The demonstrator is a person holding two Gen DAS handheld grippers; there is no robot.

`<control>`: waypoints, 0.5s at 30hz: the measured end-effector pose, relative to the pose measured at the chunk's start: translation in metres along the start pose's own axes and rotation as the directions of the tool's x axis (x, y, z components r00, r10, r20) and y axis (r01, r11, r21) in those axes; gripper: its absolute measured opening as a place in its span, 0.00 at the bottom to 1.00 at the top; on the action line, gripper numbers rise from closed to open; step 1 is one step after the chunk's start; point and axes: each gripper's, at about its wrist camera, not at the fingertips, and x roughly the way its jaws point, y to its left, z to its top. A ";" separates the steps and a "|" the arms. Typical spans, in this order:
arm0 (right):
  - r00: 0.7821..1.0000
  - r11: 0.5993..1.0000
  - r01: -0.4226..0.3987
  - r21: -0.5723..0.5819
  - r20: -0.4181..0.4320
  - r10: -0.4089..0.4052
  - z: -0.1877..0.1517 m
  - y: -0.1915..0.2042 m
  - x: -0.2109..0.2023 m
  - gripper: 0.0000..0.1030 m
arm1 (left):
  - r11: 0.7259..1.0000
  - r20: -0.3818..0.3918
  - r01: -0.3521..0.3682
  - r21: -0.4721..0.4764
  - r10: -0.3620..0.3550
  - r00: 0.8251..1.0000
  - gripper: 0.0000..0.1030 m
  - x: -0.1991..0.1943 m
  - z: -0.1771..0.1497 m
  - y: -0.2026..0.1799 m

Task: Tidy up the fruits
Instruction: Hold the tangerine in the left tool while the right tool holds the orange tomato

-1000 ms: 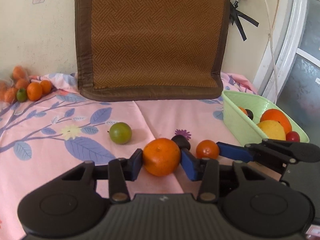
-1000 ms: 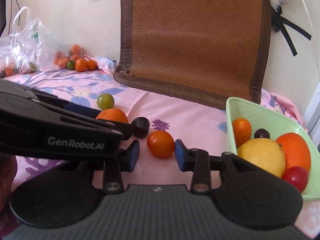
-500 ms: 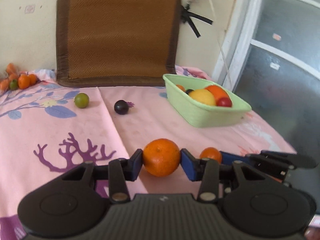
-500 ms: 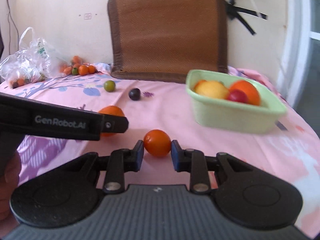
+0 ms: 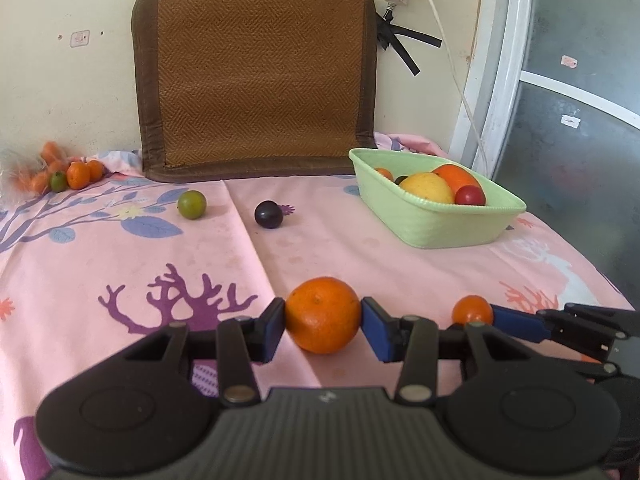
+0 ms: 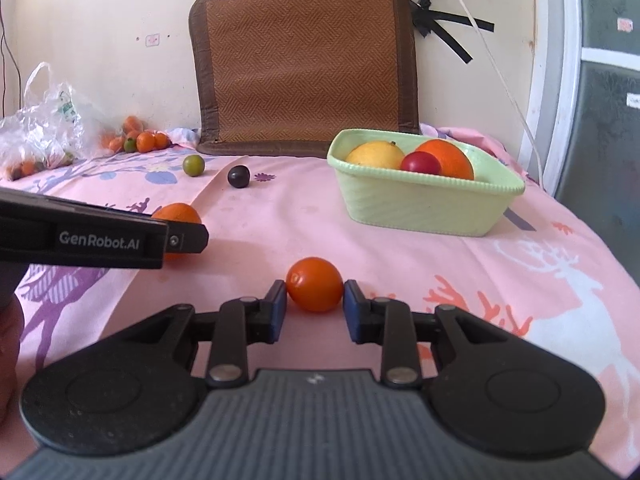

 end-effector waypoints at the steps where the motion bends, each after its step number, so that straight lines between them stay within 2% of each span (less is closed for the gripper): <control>1: 1.000 1.000 0.001 0.000 0.000 -0.001 0.000 0.000 0.000 0.33 | 1.000 0.001 -0.001 0.003 0.001 1.000 0.40 0.000 0.000 -0.001; 15: 1.000 1.000 0.000 0.010 0.008 0.000 -0.001 -0.001 -0.001 0.33 | 0.999 0.004 -0.006 0.038 0.006 1.000 0.41 -0.001 -0.001 -0.004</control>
